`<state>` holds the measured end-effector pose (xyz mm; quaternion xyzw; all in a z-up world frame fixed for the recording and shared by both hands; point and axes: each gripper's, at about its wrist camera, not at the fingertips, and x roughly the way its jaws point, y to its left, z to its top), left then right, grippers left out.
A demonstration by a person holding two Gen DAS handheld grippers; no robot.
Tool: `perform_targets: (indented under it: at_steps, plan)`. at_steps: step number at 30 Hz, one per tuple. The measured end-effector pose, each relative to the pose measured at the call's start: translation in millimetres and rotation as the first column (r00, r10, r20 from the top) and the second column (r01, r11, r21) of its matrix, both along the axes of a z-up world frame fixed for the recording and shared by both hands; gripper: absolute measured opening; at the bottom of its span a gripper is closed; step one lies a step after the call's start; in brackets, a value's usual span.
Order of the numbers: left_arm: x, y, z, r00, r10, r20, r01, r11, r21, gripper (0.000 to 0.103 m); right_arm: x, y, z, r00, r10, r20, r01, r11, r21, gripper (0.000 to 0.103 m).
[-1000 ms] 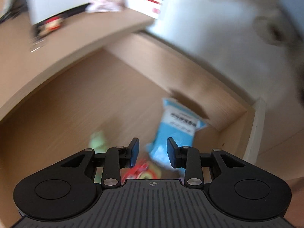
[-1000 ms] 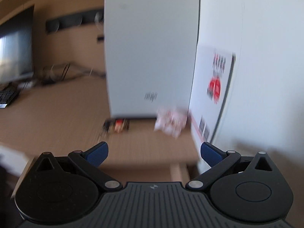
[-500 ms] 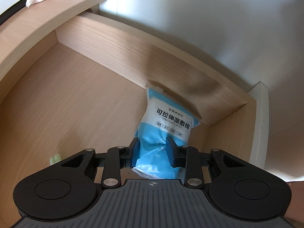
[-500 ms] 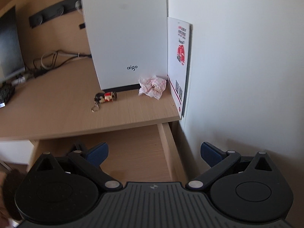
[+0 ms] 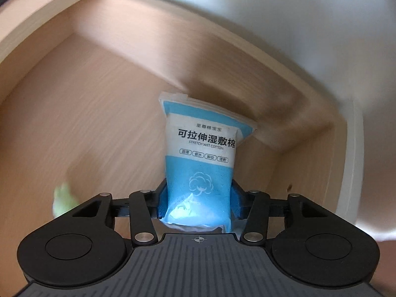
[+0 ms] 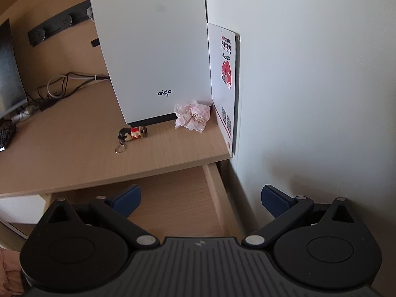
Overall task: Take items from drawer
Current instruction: 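Grasp the blue wet cotton pack in the drawer with the left gripper, then grasp the pink teal-hat figurine with the right gripper while the left holds the blue pack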
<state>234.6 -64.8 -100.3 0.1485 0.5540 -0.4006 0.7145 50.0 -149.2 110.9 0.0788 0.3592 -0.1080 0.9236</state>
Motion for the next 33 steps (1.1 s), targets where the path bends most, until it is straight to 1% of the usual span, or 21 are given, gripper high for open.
perform_targets:
  at_steps: [3,5,6,8,9,10,12,15,17,18,19,21,23,24,25,26,27,28,30,32,33]
  plan:
    - [6.1,38.9,24.7,0.992,0.127,-0.006,-0.127,0.990,-0.057,0.052,-4.5,4.0,-2.1,1.000,0.008,0.000,-0.008,0.999,-0.041,0.103]
    - [8.2,78.4,47.2,0.971,0.240,0.015,-0.238,0.968,-0.075,0.052,-5.9,6.7,-6.1,1.000,0.023,-0.008,-0.024,0.997,-0.075,0.103]
    - [9.7,98.7,56.8,0.952,0.307,0.017,-0.305,0.950,-0.074,0.052,-3.0,6.9,-14.9,0.998,0.047,-0.042,-0.050,0.996,-0.077,0.103]
    - [12.7,141.6,73.9,0.892,0.452,0.000,-0.451,0.890,-0.070,0.052,0.7,5.9,-22.4,0.996,0.060,-0.073,-0.064,0.996,-0.061,0.103]
    - [12.6,160.7,81.5,0.861,0.509,-0.006,-0.508,0.858,-0.078,0.052,13.2,4.0,-41.6,0.983,0.086,-0.162,-0.088,0.996,-0.004,0.103]
    - [10.6,177.9,89.2,0.833,0.554,-0.006,-0.552,0.829,-0.093,0.052,13.2,4.0,-41.6,0.983,0.086,-0.162,-0.088,0.996,-0.004,0.103]
    - [4.9,205.6,102.6,0.790,0.613,0.011,-0.607,0.785,-0.125,0.052,29.7,4.0,-66.7,0.955,0.117,-0.273,-0.094,0.991,0.096,0.103]
    - [-5.6,225.3,116.6,0.755,0.656,0.022,-0.644,0.747,-0.165,0.052,55.2,12.7,-109.1,0.883,0.179,-0.434,-0.068,0.964,0.258,0.102]
    - [-1.3,230.1,127.5,0.743,0.669,0.024,-0.656,0.735,-0.168,0.052,68.0,23.8,-132.9,0.833,0.225,-0.505,-0.054,0.942,0.331,0.094]
    - [-4.9,233.6,127.9,0.736,0.676,0.021,-0.664,0.728,-0.169,0.052,79.1,39.5,-151.0,0.788,0.279,-0.549,-0.062,0.923,0.380,0.093]
    - [-16.0,236.0,125.3,0.727,0.686,0.016,-0.674,0.718,-0.171,0.052,79.1,39.5,-151.0,0.788,0.279,-0.549,-0.062,0.923,0.380,0.093]
    - [-32.3,241.3,127.7,0.706,0.708,0.009,-0.697,0.696,-0.175,0.052,88.0,60.6,-161.5,0.755,0.335,-0.564,-0.103,0.910,0.402,0.093]
    - [-41.9,249.2,129.6,0.682,0.731,0.001,-0.720,0.672,-0.173,0.052,95.3,88.5,-165.4,0.731,0.384,-0.564,-0.195,0.910,0.366,0.089]
    - [-47.6,259.2,133.7,0.674,0.739,-0.002,-0.728,0.663,-0.172,0.052,100.8,119.3,-166.0,0.708,0.443,-0.550,-0.317,0.895,0.313,0.089]
    - [-50.3,261.9,133.3,0.666,0.746,-0.004,-0.736,0.656,-0.170,0.052,100.8,119.3,-166.0,0.708,0.443,-0.550,-0.317,0.895,0.313,0.089]
    - [-52.2,263.2,132.7,0.659,0.752,-0.006,-0.742,0.649,-0.165,0.052,102.8,133.3,-167.0,0.697,0.472,-0.540,-0.370,0.882,0.293,0.089]
    - [-54.1,264.5,131.4,0.652,0.758,-0.009,-0.749,0.643,-0.159,0.052,108.3,158.6,-175.0,0.664,0.511,-0.546,-0.446,0.857,0.258,0.089]
    - [-55.5,265.7,130.1,0.646,0.764,-0.012,-0.756,0.637,-0.151,0.052,108.3,158.6,-175.0,0.664,0.511,-0.546,-0.446,0.857,0.258,0.089]
    - [-56.8,267.0,127.3,0.639,0.769,-0.017,-0.764,0.632,-0.133,0.052,113.8,176.7,-189.4,0.641,0.506,-0.577,-0.479,0.851,0.214,0.082]
    - [-57.5,267.7,125.2,0.643,0.766,-0.023,-0.762,0.636,-0.124,0.052,116.2,187.9,-201.3,0.620,0.489,-0.614,-0.504,0.848,0.166,0.047]
    - [-57.3,267.4,124.0,0.647,0.762,-0.027,-0.759,0.640,-0.121,0.052,115.3,190.7,-204.4,0.612,0.478,-0.630,-0.508,0.848,0.150,0.047]
